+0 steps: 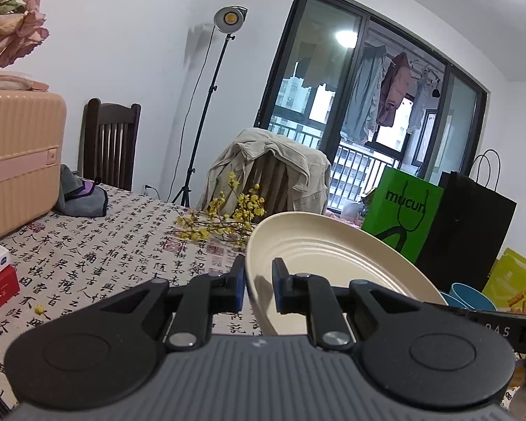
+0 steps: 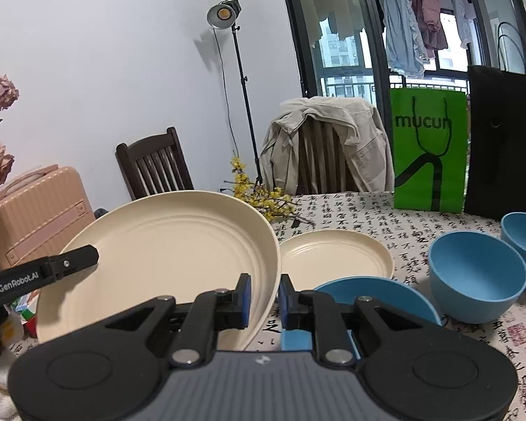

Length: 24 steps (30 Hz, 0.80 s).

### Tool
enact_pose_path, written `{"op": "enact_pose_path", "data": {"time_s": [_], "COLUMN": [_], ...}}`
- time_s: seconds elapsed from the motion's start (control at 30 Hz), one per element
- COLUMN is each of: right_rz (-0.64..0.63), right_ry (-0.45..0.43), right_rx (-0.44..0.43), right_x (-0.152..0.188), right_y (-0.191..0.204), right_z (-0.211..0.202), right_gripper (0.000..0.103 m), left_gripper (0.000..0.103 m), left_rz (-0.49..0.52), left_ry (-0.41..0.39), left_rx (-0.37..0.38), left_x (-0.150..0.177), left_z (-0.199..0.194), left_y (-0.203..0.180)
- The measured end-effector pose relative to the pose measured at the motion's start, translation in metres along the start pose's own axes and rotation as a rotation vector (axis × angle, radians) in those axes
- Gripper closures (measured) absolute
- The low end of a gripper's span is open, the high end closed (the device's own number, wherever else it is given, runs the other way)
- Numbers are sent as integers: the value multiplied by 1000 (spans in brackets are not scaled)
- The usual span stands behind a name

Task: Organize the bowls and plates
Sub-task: 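Carry the held cream plate toward the blue bowls with both grippers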

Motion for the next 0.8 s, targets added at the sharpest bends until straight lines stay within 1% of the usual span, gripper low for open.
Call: {"op": "enact_pose_path", "data": {"time_s": [0.47,0.8], "right_rz": [3,25], "right_ry": [-49,-73], "right_rx": [20,39], "right_x": [-3,2], "right_y": [-16,-33], "right_z": [-29,-48], "right_gripper": [87,87], "left_gripper": [87,87], "left_rz": [4,19], "left_ry": [9,11], "left_rx": [28,66], "left_x": [6,12], "left_z": [0,-5], "left_y": [-24,-44]}}
Point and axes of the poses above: each gripper's, at about its wrist camera, not at the fingertips, and z roughly the way its jaws point, y to its left, x to its underside, the point moved 9 cm from there along z, roughly the way its jaws point, and after that the axes turned 9 degrees about -x, right-handed, at the moved point
